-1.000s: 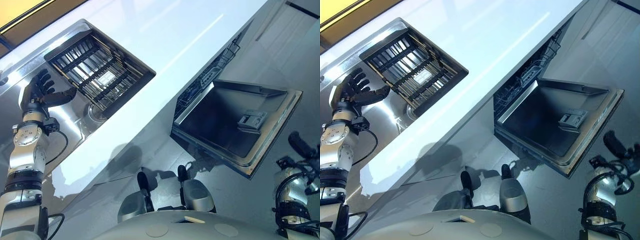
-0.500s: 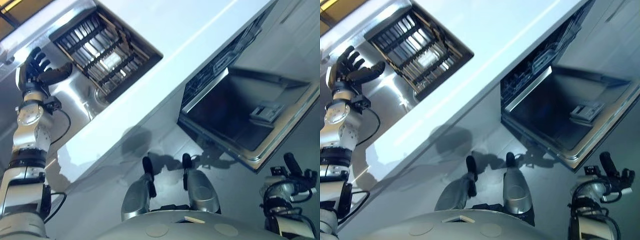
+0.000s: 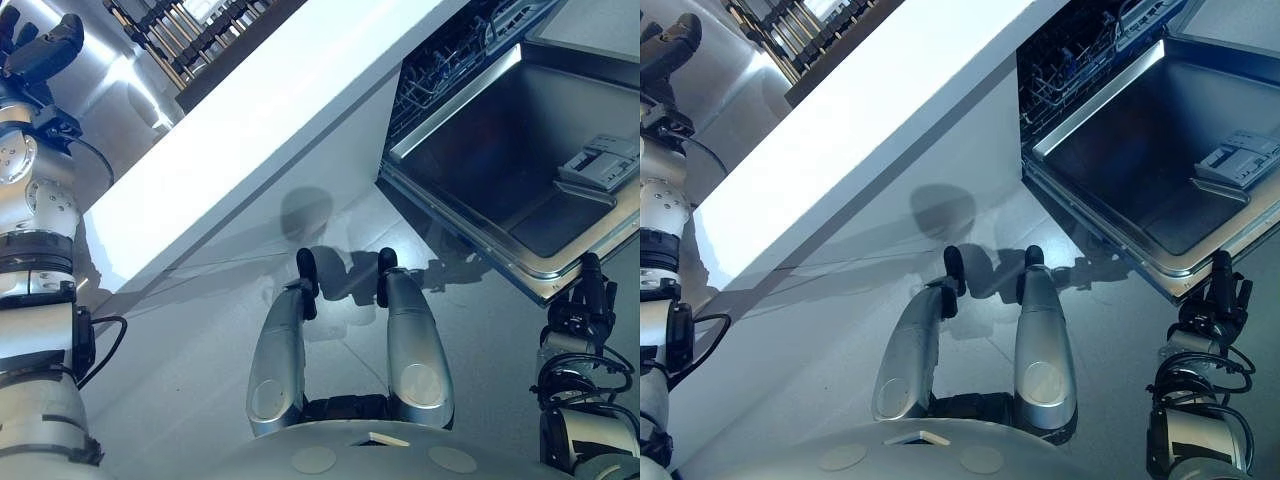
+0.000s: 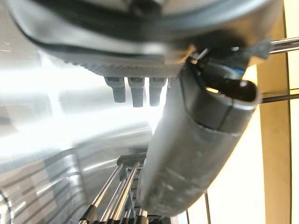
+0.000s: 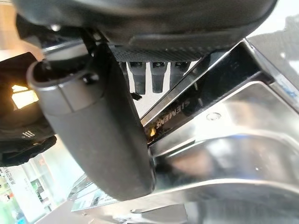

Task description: Pick up plates and place into dishwasher.

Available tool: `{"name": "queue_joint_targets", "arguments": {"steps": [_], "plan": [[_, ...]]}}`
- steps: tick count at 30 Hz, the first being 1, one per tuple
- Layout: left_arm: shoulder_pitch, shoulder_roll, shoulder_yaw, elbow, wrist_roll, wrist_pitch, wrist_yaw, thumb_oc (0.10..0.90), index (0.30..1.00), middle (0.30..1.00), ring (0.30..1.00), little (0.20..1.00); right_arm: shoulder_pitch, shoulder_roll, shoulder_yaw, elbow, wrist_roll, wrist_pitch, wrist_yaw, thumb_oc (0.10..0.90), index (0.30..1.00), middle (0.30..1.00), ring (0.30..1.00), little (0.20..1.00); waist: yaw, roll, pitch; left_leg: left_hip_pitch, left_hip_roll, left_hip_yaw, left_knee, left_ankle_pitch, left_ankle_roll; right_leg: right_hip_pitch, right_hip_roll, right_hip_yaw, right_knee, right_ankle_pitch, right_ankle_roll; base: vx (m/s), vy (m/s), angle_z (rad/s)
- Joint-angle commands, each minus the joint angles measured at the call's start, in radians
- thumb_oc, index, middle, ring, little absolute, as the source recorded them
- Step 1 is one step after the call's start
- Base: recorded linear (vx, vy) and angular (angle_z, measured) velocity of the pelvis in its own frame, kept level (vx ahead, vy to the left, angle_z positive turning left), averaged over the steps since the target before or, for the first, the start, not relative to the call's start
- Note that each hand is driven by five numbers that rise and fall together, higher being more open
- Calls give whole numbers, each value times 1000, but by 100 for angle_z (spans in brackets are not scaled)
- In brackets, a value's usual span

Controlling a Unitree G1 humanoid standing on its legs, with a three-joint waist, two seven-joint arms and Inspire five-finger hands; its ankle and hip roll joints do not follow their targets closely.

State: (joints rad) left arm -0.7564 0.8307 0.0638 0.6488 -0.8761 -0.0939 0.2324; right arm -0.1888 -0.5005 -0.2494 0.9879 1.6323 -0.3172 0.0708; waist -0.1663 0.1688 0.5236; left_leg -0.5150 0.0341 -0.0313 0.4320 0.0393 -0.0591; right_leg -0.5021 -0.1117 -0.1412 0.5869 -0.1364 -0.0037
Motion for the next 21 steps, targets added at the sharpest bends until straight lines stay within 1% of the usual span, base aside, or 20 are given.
{"name": "queue_joint_targets", "arguments": {"steps": [1,3,4,5,6,7,9,10,11,12,13,15,16,17,19,20,21], "plan": [[-24,92,43,-86,3,-113,-35,800,900,900,900,900,-111,51,153,-203,19,121,255,800,900,900,900,900,24,-10,-24,108,-82,72,-41,-132,27,44,47,-2,128,-153,5,37,59,-2],[-2,92,48,-99,-1,-116,-44,800,900,900,900,900,-119,62,210,-336,23,151,352,800,900,900,900,900,29,-25,-29,120,-84,78,-54,-133,30,62,46,-2,62,-121,16,36,66,-8],[10,92,51,-104,0,-123,-48,800,900,900,900,900,-120,64,232,-399,12,152,371,800,900,900,900,900,31,-32,-31,126,-83,83,-61,-134,33,71,47,-3,34,-106,21,43,70,-10],[23,90,55,-113,1,-127,-50,800,900,900,900,900,-126,62,254,-477,5,166,400,800,900,900,900,900,32,-40,-32,134,-82,88,-67,-136,35,83,49,-3,11,-96,24,13,65,-15],[32,88,60,-120,2,-129,-48,800,900,900,900,900,-128,63,266,-522,2,180,420,800,900,900,900,900,33,-42,-32,136,-80,92,-75,-127,37,87,53,-3,-6,-82,24,49,79,-26],[57,77,64,-130,8,-139,-50,800,900,900,900,900,-139,64,300,-656,-7,196,446,800,900,900,900,900,37,-55,-38,149,-80,97,-84,-135,40,105,56,0,-30,-79,30,61,76,-34],[95,61,76,-147,18,-147,-54,800,900,900,900,900,-157,74,335,-831,-38,221,475,800,900,900,900,900,41,-68,-49,168,-81,102,-102,-134,45,127,65,4,-65,-67,34,90,72,-40],[106,55,75,-151,22,-150,-54,800,900,900,900,900,-167,76,346,-875,-49,229,504,800,900,900,900,900,42,-72,-53,174,-81,103,-109,-133,46,134,67,6,-75,-63,35,93,81,-39],[133,40,81,-154,31,-162,-61,800,900,900,900,900,-191,86,364,-1000,-70,240,495,800,900,900,900,900,44,-79,-63,187,-83,106,-125,-131,47,147,71,10,-101,-53,40,75,108,-40],[151,25,87,-156,35,-170,-68,800,900,900,900,900,-217,94,373,-1080,-89,248,501,800,900,900,900,900,44,-84,-71,195,-84,109,-137,-125,48,154,74,11,-125,-38,43,96,138,-49],[163,14,89,-156,38,-176,-72,800,900,900,900,900,-235,96,381,-1137,-132,241,505,800,900,900,900,900,43,-88,-78,208,-86,111,-146,-130,49,166,74,13,-139,-39,48,69,140,-52],[187,-11,88,-166,43,-180,-72,800,900,900,900,900,-292,88,386,-1252,-190,204,427,800,900,900,900,900,40,-93,-98,232,-89,114,-176,-121,48,186,81,22,-181,-20,54,90,148,-32],[192,-15,89,-167,41,-181,-74,800,900,900,900,900,-300,87,385,-1263,-197,200,413,800,900,900,900,900,40,-93,-102,237,-89,114,-182,-120,48,190,82,24,-190,-16,55,139,200,-11],[209,-27,94,-162,30,-181,-87,800,900,900,900,900,-338,84,366,-1301,-242,162,332,800,900,900,900,900,36,-91,-124,264,-89,117,-211,-118,47,209,86,30,-219,-9,62,140,192,-6],[227,-33,104,-153,18,-175,-113,800,900,900,900,900,-343,76,338,-1308,-312,123,238,800,900,900,900,900,30,-89,-144,301,-89,120,-247,-114,48,238,88,38,-249,-3,68,155,209,1],[237,-37,108,-152,20,-174,-123,800,900,900,900,900,-337,70,321,-1305,-375,97,197,800,900,900,900,900,27,-89,-155,317,-89,121,-266,-112,48,251,89,42,-263,0,71,119,167,14],[245,-42,111,-154,18,-175,-129,800,900,900,900,900,-329,68,309,-1303,-422,94,166,800,900,900,900,900,24,-89,-162,328,-89,122,-277,-110,49,260,88,43,-273,2,74,112,142,36]]}}
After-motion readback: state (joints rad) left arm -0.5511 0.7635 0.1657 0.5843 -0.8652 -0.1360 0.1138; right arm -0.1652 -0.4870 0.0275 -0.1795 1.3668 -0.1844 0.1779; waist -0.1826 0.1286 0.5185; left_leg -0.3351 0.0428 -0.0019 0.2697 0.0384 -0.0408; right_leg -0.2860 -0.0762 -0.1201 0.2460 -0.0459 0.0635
